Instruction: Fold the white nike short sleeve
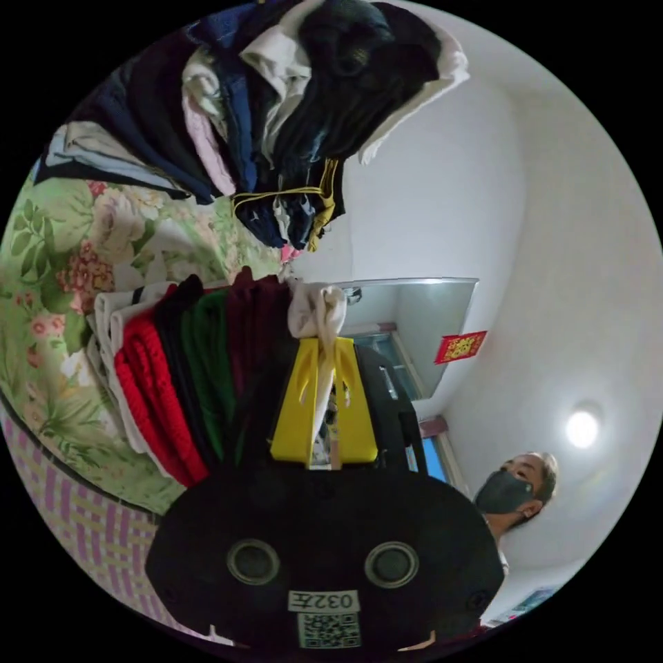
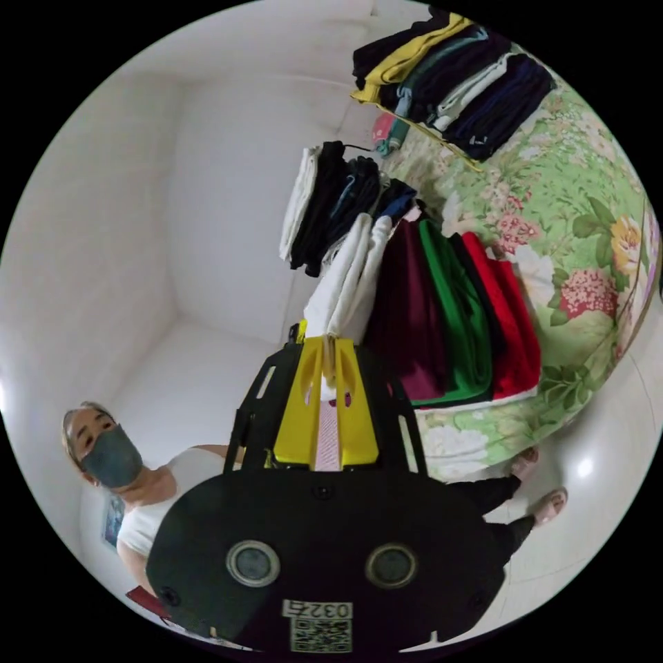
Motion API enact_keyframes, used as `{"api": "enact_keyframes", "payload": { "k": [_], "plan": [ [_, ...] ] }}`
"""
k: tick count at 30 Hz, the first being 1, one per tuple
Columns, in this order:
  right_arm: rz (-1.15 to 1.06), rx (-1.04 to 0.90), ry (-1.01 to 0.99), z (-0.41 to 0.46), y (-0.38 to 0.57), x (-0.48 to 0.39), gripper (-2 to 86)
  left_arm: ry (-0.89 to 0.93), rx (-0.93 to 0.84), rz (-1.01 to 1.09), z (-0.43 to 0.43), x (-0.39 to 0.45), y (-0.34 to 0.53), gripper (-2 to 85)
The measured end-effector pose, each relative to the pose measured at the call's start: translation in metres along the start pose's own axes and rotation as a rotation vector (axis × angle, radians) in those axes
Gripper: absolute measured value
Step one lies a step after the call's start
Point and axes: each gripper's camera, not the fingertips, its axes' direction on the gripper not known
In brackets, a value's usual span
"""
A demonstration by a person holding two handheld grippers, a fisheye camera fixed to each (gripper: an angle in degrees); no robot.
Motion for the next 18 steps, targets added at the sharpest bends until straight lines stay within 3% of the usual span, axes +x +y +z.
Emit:
{"api": "enact_keyframes", "payload": {
  "k": [3, 6, 8, 11, 13, 16, 18],
  "plan": [
    [0.04, -0.074, 0.185, 0.016, 0.016, 0.023, 4.0, -0.246, -0.037, -0.03, 0.006, 0.009, 0.002, 0.5],
    [0.061, -0.035, 0.044, 0.016, 0.04, 0.037, 4.7, -0.131, 0.093, -0.047, -0.005, 0.027, 0.031, 0.8],
    [0.016, 0.024, 0.063, 0.006, 0.061, 0.022, 4.5, -0.226, 0.168, 0.039, -0.017, 0.069, 0.053, 0.8],
    [-0.163, 0.172, 0.25, -0.007, 0.1, -0.028, 1.5, -0.528, 0.327, 0.29, -0.025, 0.171, 0.1, 0.1],
    [-0.426, 0.196, 0.503, 0.019, 0.127, -0.087, -0.2, -0.713, 0.383, 0.51, 0.005, 0.245, 0.133, -0.6],
    [-0.7, 0.288, 0.764, 0.077, 0.15, -0.141, 0.1, -0.807, 0.395, 0.8, 0.067, 0.301, 0.156, -0.9],
    [-0.763, 0.323, 0.801, 0.109, 0.148, -0.158, 2.3, -0.785, 0.456, 0.751, 0.089, 0.312, 0.156, -1.0]
  ]
}}
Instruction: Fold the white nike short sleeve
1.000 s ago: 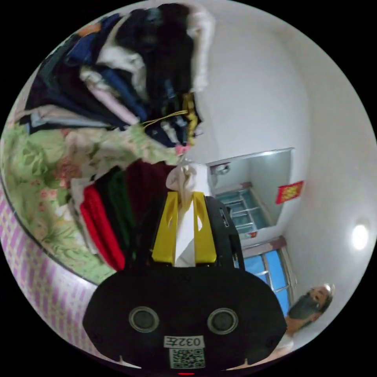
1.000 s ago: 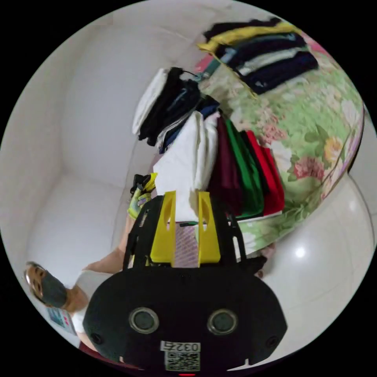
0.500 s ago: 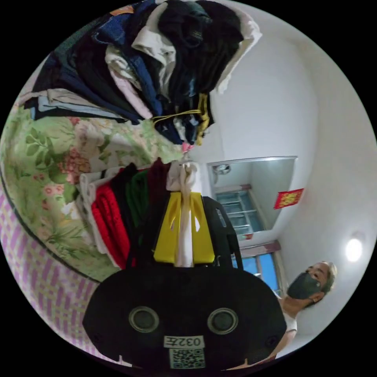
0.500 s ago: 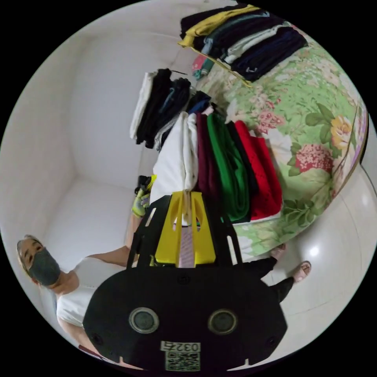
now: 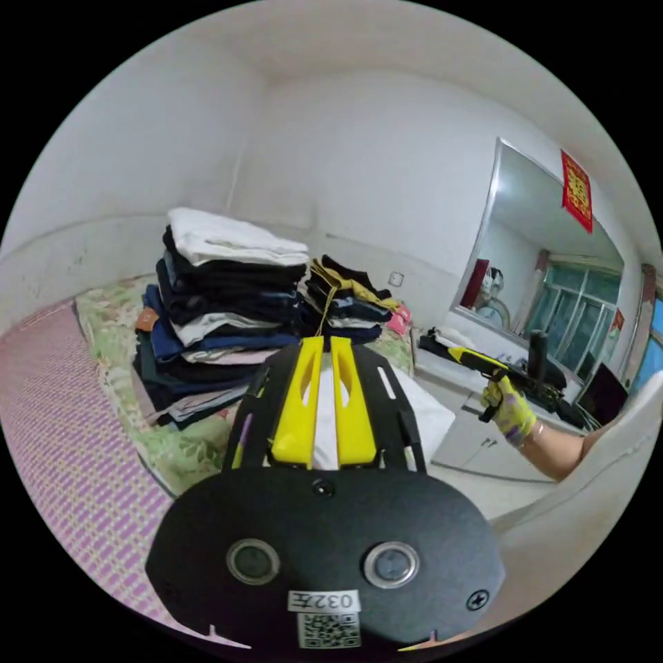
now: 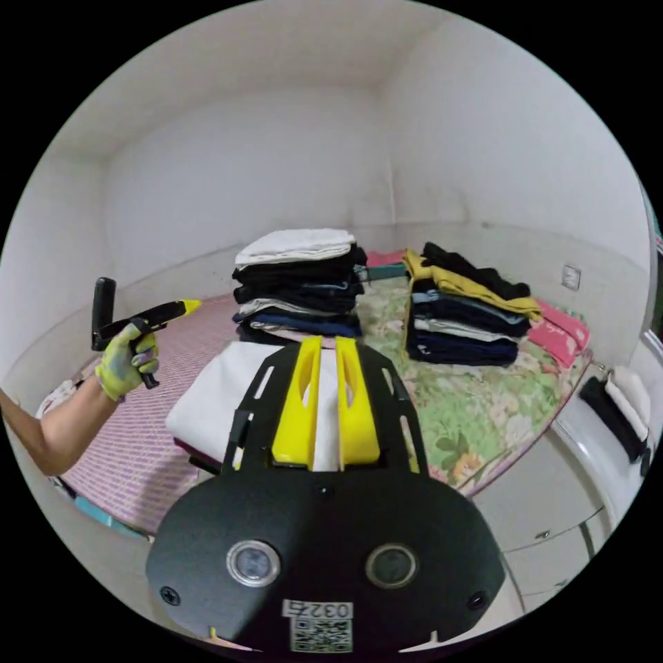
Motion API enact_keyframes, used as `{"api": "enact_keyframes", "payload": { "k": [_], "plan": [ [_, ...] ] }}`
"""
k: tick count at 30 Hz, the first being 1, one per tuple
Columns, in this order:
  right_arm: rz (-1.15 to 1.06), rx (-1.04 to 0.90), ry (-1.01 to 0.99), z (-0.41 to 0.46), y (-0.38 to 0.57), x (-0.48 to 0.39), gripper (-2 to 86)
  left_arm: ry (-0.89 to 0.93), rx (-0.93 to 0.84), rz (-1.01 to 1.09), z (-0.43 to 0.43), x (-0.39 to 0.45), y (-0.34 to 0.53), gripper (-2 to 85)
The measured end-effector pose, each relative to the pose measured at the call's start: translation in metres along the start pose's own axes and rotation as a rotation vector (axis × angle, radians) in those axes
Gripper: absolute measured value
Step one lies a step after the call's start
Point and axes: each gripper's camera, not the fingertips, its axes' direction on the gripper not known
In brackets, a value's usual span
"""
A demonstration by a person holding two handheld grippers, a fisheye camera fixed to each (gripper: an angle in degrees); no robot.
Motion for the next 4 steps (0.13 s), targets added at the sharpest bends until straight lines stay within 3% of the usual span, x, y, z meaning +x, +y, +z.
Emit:
{"api": "enact_keyframes", "payload": {
  "k": [3, 4],
  "plan": [
    [-0.063, -0.19, -0.097, 0.048, -0.028, -0.041, 2.1, 0.122, -0.14, 0.005, 0.029, 0.035, -0.017, -1.1],
    [-0.107, -0.266, -0.049, 0.069, -0.031, -0.06, 0.1, 0.011, -0.191, -0.005, 0.039, 0.05, -0.018, -1.0]
  ]
}}
